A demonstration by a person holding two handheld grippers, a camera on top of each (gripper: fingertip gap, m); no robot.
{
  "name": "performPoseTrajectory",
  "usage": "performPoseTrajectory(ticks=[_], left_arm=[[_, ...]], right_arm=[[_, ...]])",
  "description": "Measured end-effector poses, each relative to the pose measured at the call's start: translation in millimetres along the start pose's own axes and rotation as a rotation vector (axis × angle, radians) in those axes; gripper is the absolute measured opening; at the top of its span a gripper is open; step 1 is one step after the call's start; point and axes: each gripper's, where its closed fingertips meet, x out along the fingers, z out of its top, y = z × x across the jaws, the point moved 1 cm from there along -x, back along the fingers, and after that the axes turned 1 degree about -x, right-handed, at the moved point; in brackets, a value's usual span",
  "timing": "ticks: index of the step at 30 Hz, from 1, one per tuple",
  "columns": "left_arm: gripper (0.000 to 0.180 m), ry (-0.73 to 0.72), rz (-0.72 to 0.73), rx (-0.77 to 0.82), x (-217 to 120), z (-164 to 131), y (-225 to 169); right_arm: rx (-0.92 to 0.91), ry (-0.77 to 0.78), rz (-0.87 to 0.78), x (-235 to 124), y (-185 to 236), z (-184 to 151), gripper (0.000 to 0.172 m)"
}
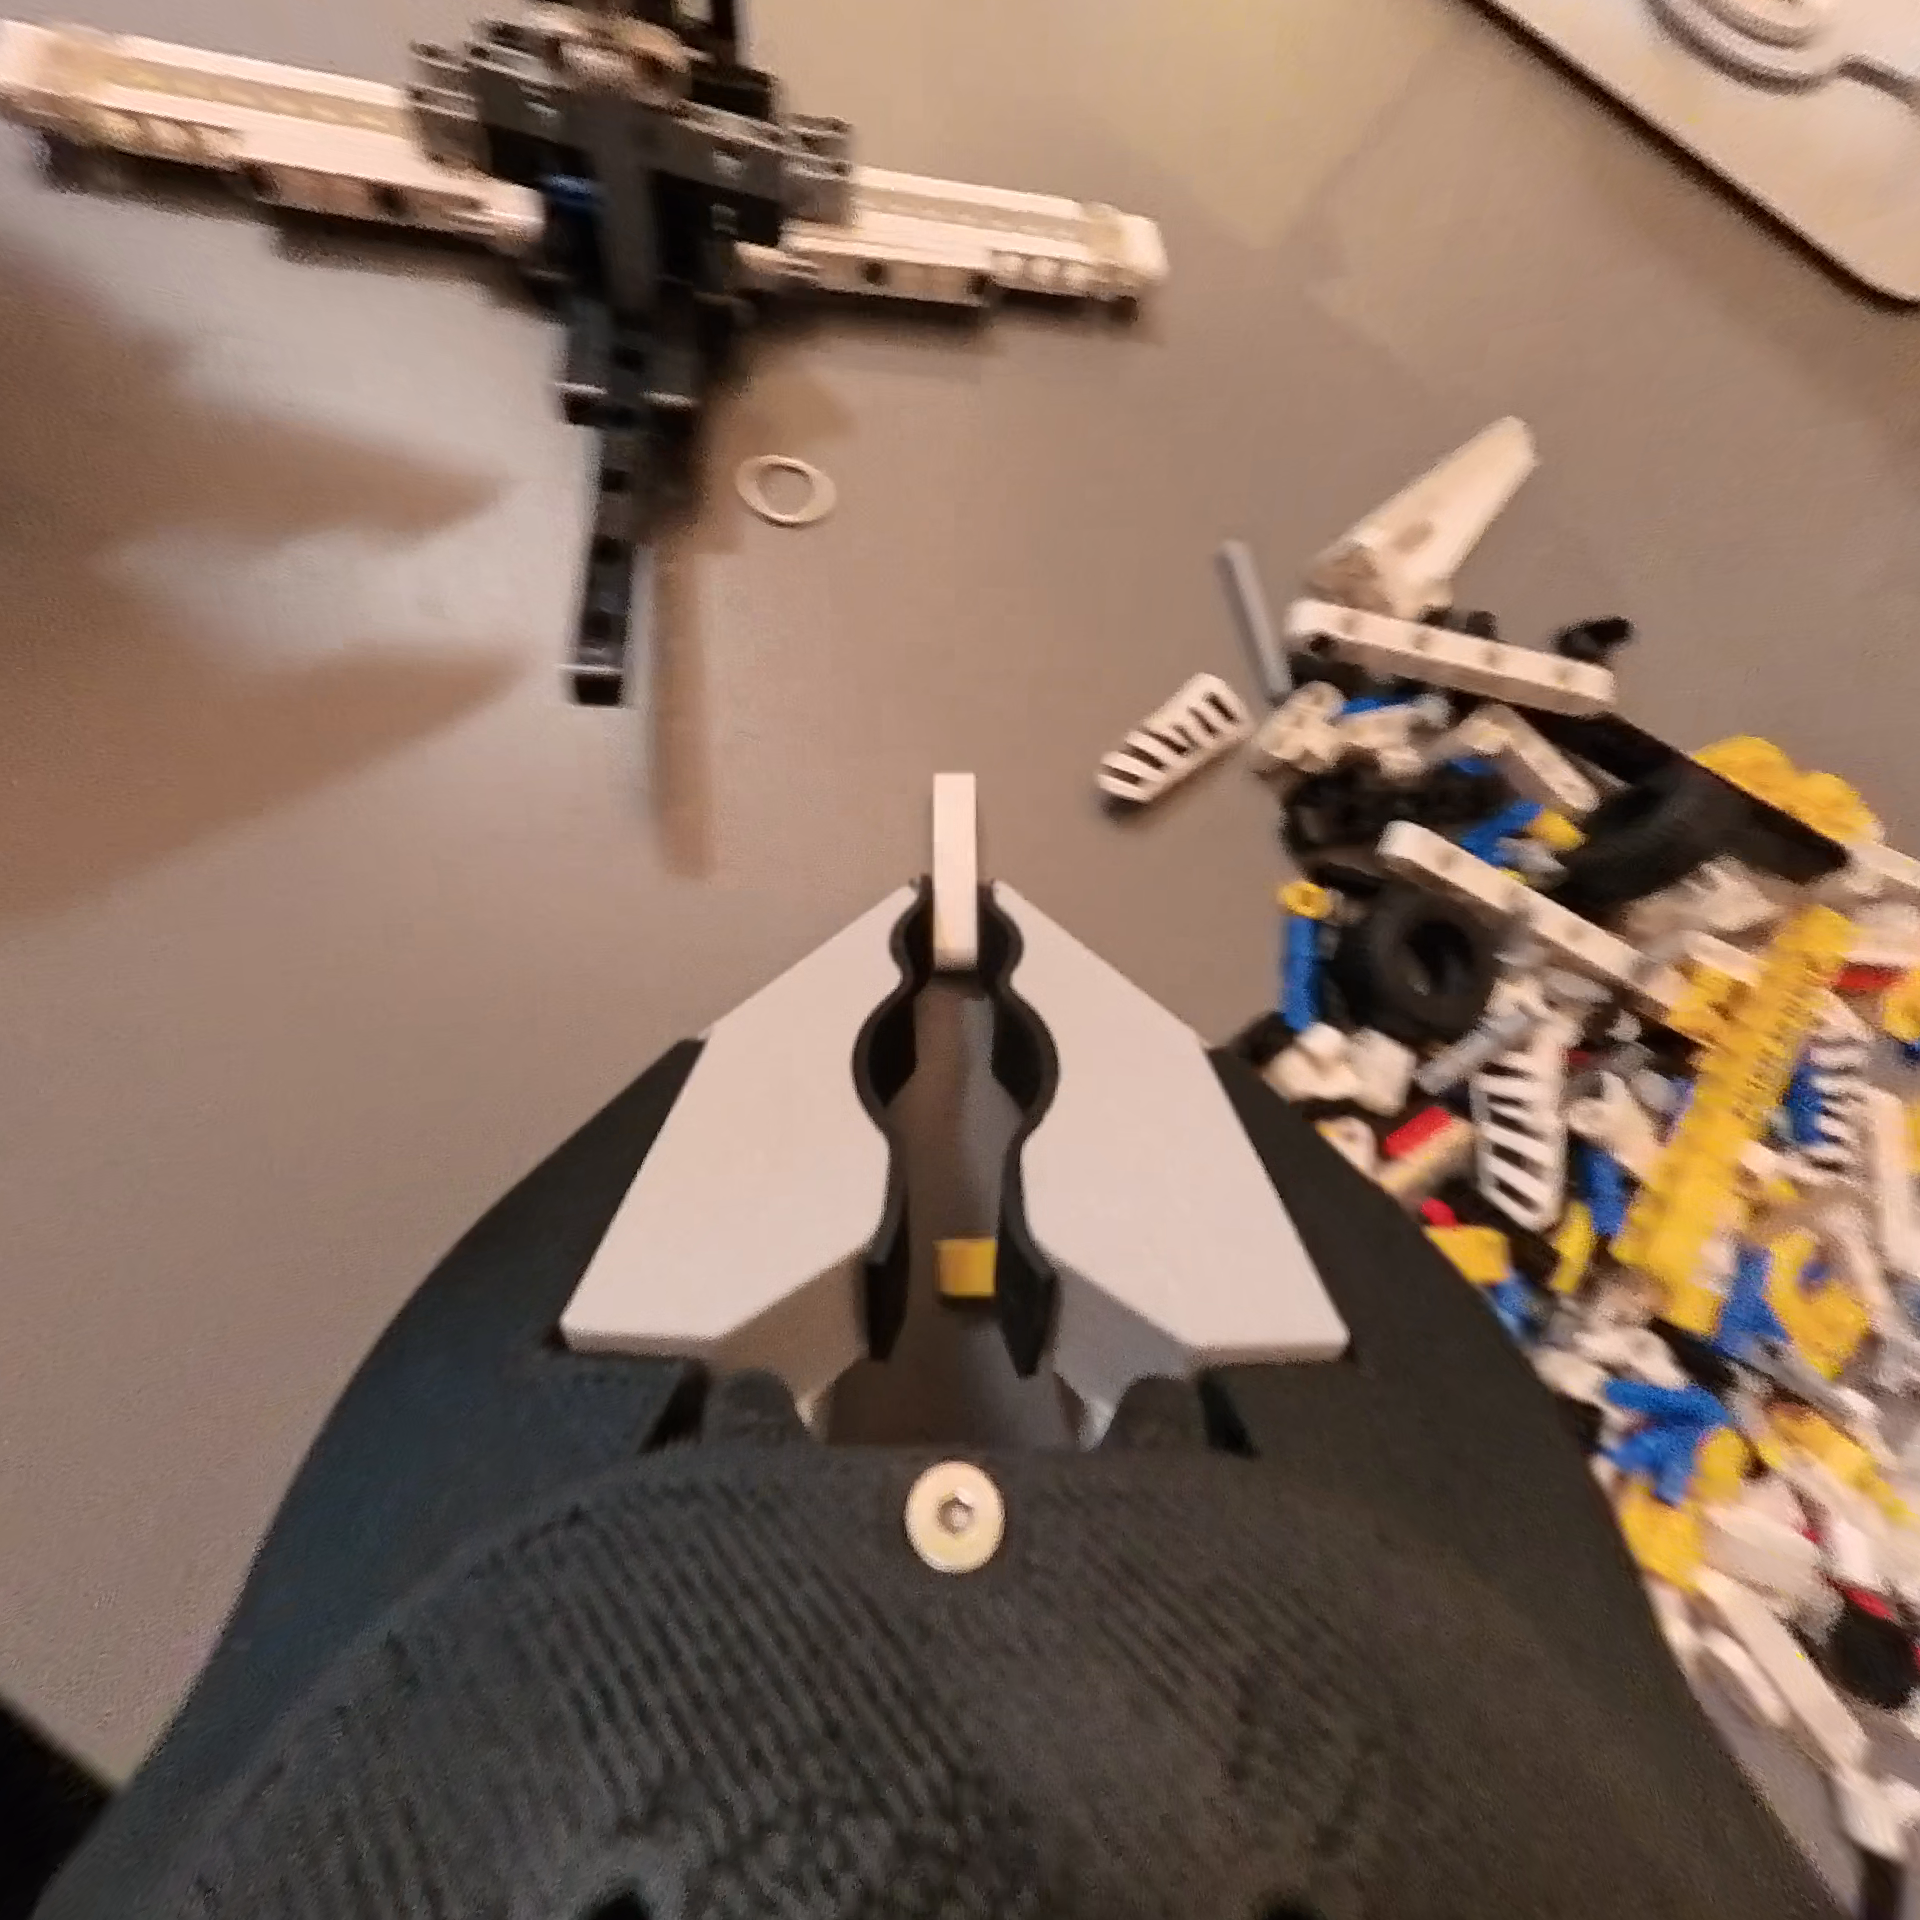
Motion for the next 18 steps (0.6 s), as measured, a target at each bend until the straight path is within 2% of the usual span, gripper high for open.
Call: performPoseTrajectory(ticks=[3, 4, 6, 9, 12, 15, 18], left_arm=[[0.029, 0.015, 0.002, 0.000, 2, -2, 0], [0.030, 0.020, 0.002, -0.004, 2, -2, 1], [0.030, 0.027, 0.000, -0.016, 3, -3, 2], [0.030, 0.026, -0.006, -0.028, 6, -3, 2], [0.031, 0.028, 0.017, 0.002, 16, -1, 7], [0.032, 0.049, 0.067, 0.104, 29, 4, 18], [0.036, 0.063, 0.042, 0.082, 44, 13, 22]], right_arm=[[0.043, -0.020, -0.030, -2, -20, 0, 0.008], [0.062, -0.057, -0.014, -4, -20, 5, 0.016], [0.090, -0.163, 0.036, -11, -15, 24, 0.029], [0.078, -0.293, 0.104, -18, -3, 51, 0.033], [0.039, -0.338, 0.147, -15, 8, 72, 0.041], [0.015, -0.387, 0.203, -9, 16, 102, 0.060], [-0.042, -0.452, 0.260, -3, 19, 137, 0.061]])
